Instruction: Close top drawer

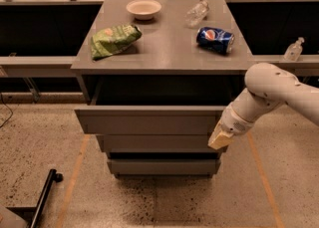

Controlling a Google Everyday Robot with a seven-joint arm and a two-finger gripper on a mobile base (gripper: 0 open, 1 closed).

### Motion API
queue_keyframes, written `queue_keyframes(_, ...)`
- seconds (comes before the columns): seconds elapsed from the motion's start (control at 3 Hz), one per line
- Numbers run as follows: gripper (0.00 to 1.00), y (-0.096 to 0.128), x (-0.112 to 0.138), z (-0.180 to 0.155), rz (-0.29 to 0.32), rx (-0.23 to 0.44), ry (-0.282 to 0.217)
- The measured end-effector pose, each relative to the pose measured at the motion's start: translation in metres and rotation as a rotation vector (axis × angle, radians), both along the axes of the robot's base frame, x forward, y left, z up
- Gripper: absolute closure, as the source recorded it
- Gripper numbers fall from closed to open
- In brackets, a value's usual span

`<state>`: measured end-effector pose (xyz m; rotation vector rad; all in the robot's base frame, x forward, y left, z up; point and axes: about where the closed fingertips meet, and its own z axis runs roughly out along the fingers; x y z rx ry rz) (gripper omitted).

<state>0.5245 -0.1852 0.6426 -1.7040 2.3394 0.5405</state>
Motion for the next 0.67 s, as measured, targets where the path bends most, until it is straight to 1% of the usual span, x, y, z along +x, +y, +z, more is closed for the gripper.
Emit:
queue_keyframes(0.33,1.0,0.0,0.0,-0.0001,0.0,0.0,0.0)
queue_keyframes(0.67,1.0,-0.0017,0.0035,-0.0058,-0.023,0.011,0.005)
